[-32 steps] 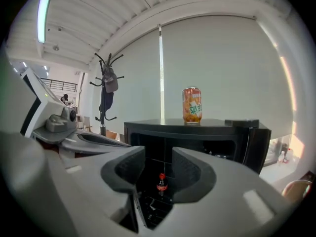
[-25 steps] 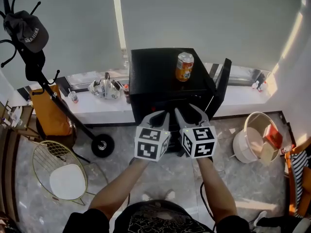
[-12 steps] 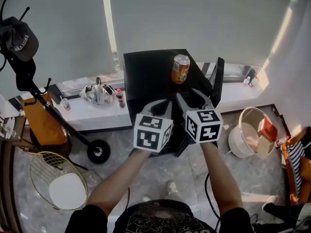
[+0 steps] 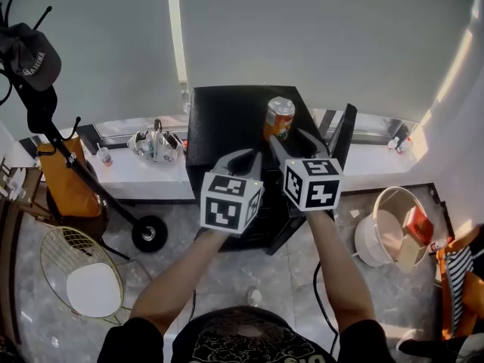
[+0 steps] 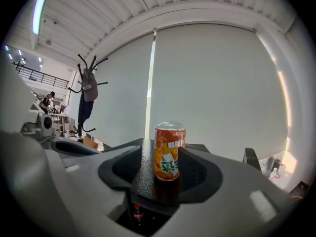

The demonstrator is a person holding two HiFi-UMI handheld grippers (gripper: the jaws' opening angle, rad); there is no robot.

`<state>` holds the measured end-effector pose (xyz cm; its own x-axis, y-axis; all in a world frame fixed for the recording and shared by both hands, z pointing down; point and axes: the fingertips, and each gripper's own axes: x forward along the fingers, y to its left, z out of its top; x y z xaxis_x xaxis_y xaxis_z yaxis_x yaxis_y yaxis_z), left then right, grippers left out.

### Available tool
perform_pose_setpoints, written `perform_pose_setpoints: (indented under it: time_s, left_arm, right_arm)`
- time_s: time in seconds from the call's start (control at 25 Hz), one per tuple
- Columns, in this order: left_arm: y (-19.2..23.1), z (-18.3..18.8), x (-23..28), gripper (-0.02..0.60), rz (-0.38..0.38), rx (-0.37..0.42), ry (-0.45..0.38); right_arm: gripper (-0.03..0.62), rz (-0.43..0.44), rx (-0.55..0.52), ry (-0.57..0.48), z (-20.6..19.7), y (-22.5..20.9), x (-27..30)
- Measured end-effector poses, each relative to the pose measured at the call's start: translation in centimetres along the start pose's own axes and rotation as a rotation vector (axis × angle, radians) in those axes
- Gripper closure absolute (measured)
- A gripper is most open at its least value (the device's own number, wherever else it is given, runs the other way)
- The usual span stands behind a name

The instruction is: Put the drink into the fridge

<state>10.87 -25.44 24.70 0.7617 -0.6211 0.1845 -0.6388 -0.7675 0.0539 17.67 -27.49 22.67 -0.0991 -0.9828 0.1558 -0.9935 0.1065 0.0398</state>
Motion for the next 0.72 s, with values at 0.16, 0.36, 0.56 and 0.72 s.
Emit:
perform_pose_setpoints:
  time_s: [0.16, 0.36, 0.56, 0.72]
  left_arm:
    - [0.8, 1.0, 1.0, 0.577, 0.045, -0.011, -0.015]
    - [1.2, 1.3, 1.5, 0.577, 0.075, -0.036, -0.021]
    - [1.7, 1.2, 2.0, 0.577, 0.128, -0.036, -0.011]
    - [2.0, 0.8, 2.4, 0.577, 0.162, -0.037, 0.000]
  right_arm:
    - [0.326, 0.026, 0.009, 0.014, 0.3, -0.8, 1.9]
    - [0.268, 0.051, 0.030, 0.031, 0.0, -1.3, 3.8]
    - [0.224, 0.070, 0.080, 0.045, -0.1, -1.9, 5.4]
    - [0.224, 0.106, 0.093, 0.074, -0.3, -1.9, 6.8]
